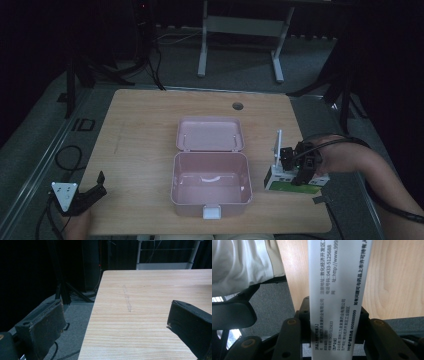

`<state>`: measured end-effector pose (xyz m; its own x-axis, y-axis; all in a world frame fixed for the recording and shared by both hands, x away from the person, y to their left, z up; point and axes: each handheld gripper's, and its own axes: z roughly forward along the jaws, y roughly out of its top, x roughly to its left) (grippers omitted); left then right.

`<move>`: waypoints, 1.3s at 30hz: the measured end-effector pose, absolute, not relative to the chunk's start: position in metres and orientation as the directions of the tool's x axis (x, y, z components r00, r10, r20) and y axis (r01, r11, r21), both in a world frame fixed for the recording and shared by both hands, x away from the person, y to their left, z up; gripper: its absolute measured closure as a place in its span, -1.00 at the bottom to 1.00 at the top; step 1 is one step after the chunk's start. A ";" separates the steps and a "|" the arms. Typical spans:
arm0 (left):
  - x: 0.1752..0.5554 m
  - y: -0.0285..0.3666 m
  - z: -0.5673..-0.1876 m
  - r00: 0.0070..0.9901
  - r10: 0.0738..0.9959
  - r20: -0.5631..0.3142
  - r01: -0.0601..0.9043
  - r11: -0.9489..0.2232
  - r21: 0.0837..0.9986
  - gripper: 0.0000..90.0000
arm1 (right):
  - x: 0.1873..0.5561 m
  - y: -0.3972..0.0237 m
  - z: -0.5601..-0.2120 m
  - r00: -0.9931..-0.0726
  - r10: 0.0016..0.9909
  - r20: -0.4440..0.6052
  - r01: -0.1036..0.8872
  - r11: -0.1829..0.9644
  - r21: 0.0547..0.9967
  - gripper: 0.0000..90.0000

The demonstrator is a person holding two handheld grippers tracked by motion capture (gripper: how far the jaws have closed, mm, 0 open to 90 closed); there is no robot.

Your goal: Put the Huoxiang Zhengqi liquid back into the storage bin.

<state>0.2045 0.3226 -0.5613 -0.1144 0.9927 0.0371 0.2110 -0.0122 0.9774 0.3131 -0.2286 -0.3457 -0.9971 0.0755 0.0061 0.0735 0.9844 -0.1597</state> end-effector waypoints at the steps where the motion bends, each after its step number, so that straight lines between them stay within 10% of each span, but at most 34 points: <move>1: 0.204 0.323 -0.561 -0.114 0.993 0.037 0.210 -0.013 0.978 -0.96 | 0.313 -0.227 -0.343 -0.997 0.072 0.002 0.071 0.985 -0.156 0.39; 39: 0.204 0.322 -0.561 -0.114 0.993 0.041 0.210 -0.017 0.978 -0.96 | 0.308 -0.118 -0.314 -0.999 -0.036 -0.004 -0.035 0.990 -0.137 0.39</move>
<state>0.2043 0.3225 -0.5612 -0.1139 0.9926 0.0413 0.2101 -0.0166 0.9775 0.3076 -0.1176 -0.3138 -0.9993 -0.0360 -0.0036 -0.0352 0.9899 -0.1372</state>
